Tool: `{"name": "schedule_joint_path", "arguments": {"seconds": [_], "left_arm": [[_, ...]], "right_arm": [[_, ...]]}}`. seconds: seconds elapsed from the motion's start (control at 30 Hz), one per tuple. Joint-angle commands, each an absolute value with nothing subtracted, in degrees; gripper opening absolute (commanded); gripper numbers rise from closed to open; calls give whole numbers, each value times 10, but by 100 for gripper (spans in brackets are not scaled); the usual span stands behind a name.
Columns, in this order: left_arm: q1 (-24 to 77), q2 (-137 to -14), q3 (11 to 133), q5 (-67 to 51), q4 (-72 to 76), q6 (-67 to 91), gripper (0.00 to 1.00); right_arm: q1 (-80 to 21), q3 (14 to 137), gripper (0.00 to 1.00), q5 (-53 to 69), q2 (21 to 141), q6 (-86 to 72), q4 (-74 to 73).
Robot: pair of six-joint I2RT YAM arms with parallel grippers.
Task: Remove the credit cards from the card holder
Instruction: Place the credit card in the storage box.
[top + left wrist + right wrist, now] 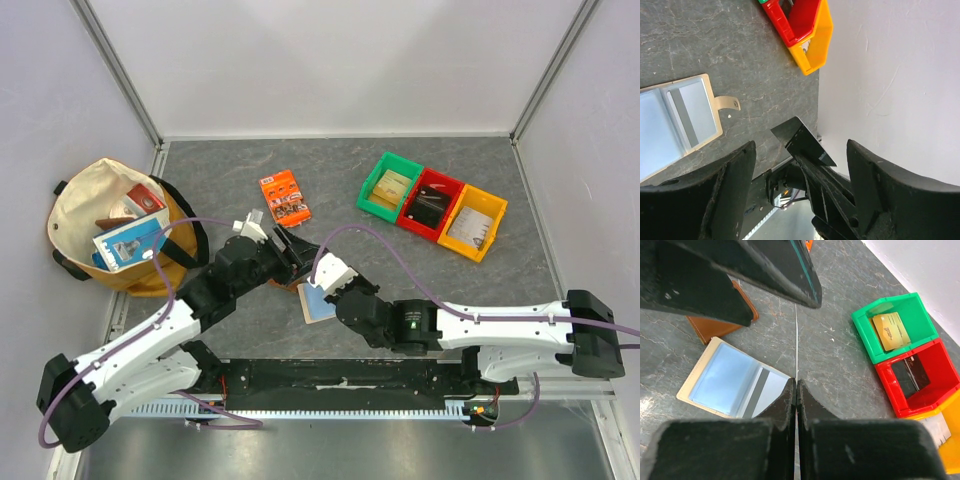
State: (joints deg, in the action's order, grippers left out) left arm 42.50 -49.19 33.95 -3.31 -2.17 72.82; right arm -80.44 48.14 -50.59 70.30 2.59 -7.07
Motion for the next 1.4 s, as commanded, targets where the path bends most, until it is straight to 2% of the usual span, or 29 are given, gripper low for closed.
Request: {"name": "schedule_joint_path", "arguments": {"seconds": [0.0, 0.5, 0.67, 0.7, 0.93, 1.03, 1.27, 1.37], "left_arm": [[426, -521, 350, -66, 31, 753, 77], [434, -578, 359, -91, 41, 730, 50], [434, -597, 361, -100, 45, 721, 48], [434, -599, 362, -100, 45, 718, 44], [432, -587, 362, -76, 36, 690, 2], [422, -577, 358, -69, 30, 666, 2], [380, -532, 295, -47, 75, 639, 2], [369, -508, 270, -43, 105, 637, 2]], "right_arm": [[-803, 487, 0, -508, 713, 28, -44], [-803, 508, 0, -526, 758, 63, -45], [-803, 509, 0, -525, 762, 70, -44], [-803, 510, 0, -523, 764, 70, -44], [-802, 510, 1, -512, 768, 54, -53], [-789, 513, 13, -476, 764, 27, -72], [-696, 495, 75, -277, 694, -78, -81], [-628, 465, 87, -176, 644, -139, -56]]}}
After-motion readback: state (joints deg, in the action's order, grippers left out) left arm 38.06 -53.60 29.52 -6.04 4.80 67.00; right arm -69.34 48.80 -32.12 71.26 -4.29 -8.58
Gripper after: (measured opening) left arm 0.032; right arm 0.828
